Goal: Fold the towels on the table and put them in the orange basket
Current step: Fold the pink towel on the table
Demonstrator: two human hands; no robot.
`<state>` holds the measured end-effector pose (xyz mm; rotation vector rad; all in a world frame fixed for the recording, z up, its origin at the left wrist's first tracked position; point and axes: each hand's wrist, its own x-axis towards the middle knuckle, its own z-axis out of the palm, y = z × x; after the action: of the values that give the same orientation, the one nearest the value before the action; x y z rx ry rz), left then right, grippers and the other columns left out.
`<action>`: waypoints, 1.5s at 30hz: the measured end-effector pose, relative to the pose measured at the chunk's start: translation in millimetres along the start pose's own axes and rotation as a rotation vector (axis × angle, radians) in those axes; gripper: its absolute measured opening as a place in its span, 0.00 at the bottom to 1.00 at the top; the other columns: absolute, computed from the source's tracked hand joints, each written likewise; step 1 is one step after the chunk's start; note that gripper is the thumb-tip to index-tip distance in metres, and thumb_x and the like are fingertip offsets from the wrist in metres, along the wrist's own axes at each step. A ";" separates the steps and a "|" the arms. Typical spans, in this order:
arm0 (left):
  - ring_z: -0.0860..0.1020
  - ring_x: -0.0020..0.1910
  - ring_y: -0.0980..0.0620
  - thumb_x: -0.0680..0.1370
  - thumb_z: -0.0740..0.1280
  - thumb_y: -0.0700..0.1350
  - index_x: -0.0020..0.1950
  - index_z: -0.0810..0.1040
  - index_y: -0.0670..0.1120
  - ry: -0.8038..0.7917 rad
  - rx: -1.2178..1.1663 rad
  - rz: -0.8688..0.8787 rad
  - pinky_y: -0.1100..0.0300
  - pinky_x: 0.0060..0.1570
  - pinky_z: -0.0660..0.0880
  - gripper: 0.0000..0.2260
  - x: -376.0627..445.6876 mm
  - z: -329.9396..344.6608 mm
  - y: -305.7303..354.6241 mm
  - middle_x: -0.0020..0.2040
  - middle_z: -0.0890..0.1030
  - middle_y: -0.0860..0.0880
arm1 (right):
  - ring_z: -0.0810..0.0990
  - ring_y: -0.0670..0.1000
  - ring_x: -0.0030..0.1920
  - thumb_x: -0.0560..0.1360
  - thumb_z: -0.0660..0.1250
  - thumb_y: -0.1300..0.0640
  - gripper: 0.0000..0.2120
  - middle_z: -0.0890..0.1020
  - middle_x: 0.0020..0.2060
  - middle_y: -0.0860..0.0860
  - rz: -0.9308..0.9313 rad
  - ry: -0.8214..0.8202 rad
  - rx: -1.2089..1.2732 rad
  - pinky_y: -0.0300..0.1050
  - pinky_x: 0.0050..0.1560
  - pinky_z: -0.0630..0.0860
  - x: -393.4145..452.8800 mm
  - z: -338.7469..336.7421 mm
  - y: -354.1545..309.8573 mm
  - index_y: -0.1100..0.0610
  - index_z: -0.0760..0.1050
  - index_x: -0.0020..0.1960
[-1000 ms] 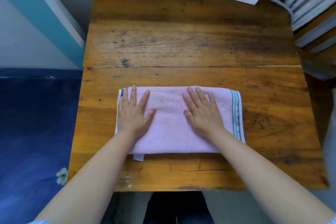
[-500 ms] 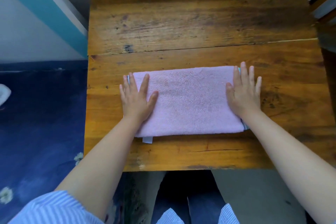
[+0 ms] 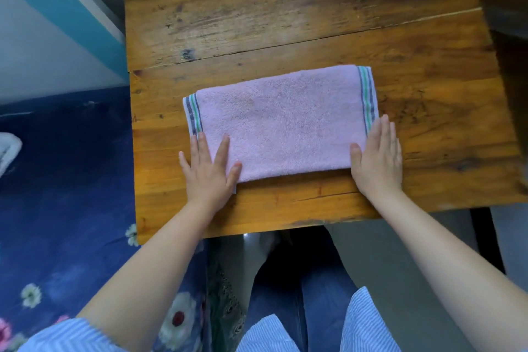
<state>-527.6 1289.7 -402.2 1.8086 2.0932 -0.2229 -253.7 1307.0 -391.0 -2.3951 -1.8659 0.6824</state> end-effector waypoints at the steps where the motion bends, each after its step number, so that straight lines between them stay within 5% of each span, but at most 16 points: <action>1: 0.42 0.76 0.43 0.79 0.54 0.57 0.76 0.51 0.53 0.004 0.009 0.006 0.43 0.71 0.39 0.27 -0.4 -2.0 1.0 0.76 0.45 0.39 | 0.50 0.57 0.75 0.79 0.54 0.51 0.31 0.52 0.75 0.59 0.072 0.026 0.020 0.53 0.72 0.50 -5.4 -1.8 -2.0 0.63 0.45 0.74; 4: 0.45 0.76 0.41 0.79 0.58 0.53 0.74 0.59 0.47 0.062 0.008 0.137 0.44 0.71 0.42 0.25 2.9 -16.6 15.2 0.76 0.49 0.38 | 0.61 0.60 0.69 0.77 0.58 0.48 0.33 0.63 0.70 0.60 0.257 0.071 0.049 0.56 0.65 0.61 -20.9 -8.0 -10.6 0.64 0.48 0.74; 9: 0.55 0.74 0.37 0.78 0.62 0.45 0.70 0.66 0.40 0.100 -0.017 0.365 0.43 0.70 0.53 0.22 28.6 -40.0 55.5 0.74 0.59 0.36 | 0.65 0.62 0.66 0.77 0.61 0.52 0.31 0.66 0.67 0.61 0.401 -0.002 0.229 0.55 0.62 0.66 -17.5 -13.2 -24.9 0.65 0.52 0.72; 14: 0.60 0.73 0.43 0.78 0.61 0.44 0.72 0.62 0.40 0.046 -0.001 0.516 0.50 0.69 0.56 0.23 72.2 -56.9 118.2 0.73 0.62 0.40 | 0.73 0.62 0.59 0.74 0.65 0.58 0.16 0.76 0.58 0.62 0.547 -0.047 0.471 0.51 0.55 0.72 -2.2 -25.3 -20.5 0.65 0.68 0.58; 20: 0.68 0.64 0.45 0.76 0.61 0.48 0.68 0.65 0.46 -0.098 0.017 0.423 0.51 0.62 0.61 0.21 116.6 -72.7 190.2 0.66 0.71 0.44 | 0.77 0.57 0.49 0.71 0.65 0.64 0.14 0.78 0.50 0.56 0.552 -0.128 0.662 0.43 0.40 0.70 13.6 -35.0 -7.7 0.61 0.70 0.57; 23: 0.72 0.59 0.46 0.75 0.63 0.46 0.67 0.67 0.47 -0.295 -0.173 0.333 0.51 0.62 0.67 0.20 137.4 -83.3 221.4 0.60 0.75 0.47 | 0.74 0.55 0.42 0.70 0.63 0.66 0.04 0.75 0.38 0.52 0.521 -0.190 0.671 0.39 0.31 0.67 34.4 -46.4 6.9 0.59 0.72 0.43; 27: 0.72 0.31 0.54 0.73 0.64 0.39 0.43 0.73 0.48 -0.489 -0.503 0.229 0.63 0.32 0.70 0.04 158.4 -98.3 247.2 0.36 0.73 0.51 | 0.72 0.55 0.38 0.68 0.62 0.68 0.07 0.74 0.33 0.54 0.513 -0.316 0.677 0.38 0.31 0.65 69.6 -71.5 26.8 0.60 0.69 0.33; 31: 0.69 0.23 0.58 0.72 0.64 0.34 0.32 0.71 0.47 -0.496 -0.526 0.263 0.70 0.21 0.64 0.12 180.9 -114.2 256.7 0.29 0.69 0.50 | 0.69 0.54 0.35 0.66 0.63 0.69 0.10 0.71 0.33 0.55 0.453 -0.352 0.637 0.39 0.31 0.62 102.8 -101.7 43.2 0.59 0.65 0.30; 35: 0.67 0.30 0.56 0.71 0.63 0.32 0.35 0.72 0.47 -0.409 -0.563 0.309 0.70 0.25 0.64 0.11 206.0 -138.9 273.1 0.31 0.69 0.51 | 0.69 0.52 0.33 0.69 0.63 0.68 0.12 0.69 0.29 0.53 0.338 -0.317 0.459 0.38 0.28 0.62 143.6 -138.2 48.8 0.59 0.65 0.29; 40: 0.72 0.44 0.53 0.70 0.64 0.31 0.57 0.76 0.44 -0.235 -0.361 0.515 0.64 0.42 0.68 0.17 222.4 -164.4 290.7 0.45 0.75 0.50 | 0.69 0.49 0.32 0.74 0.61 0.64 0.05 0.71 0.32 0.52 0.201 -0.124 0.224 0.40 0.31 0.66 181.0 -175.6 44.8 0.57 0.70 0.40; 45: 0.71 0.44 0.51 0.70 0.63 0.32 0.56 0.76 0.44 -0.111 0.006 0.750 0.60 0.35 0.67 0.17 220.7 -186.3 288.5 0.46 0.73 0.49 | 0.70 0.48 0.31 0.71 0.64 0.61 0.03 0.72 0.32 0.51 -0.011 -0.151 0.159 0.38 0.27 0.61 179.7 -201.8 43.2 0.56 0.72 0.38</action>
<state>-301.3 1606.5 -279.0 2.3667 1.2186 -0.1195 -109.2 1510.3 -278.5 -2.2903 -1.7979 0.9959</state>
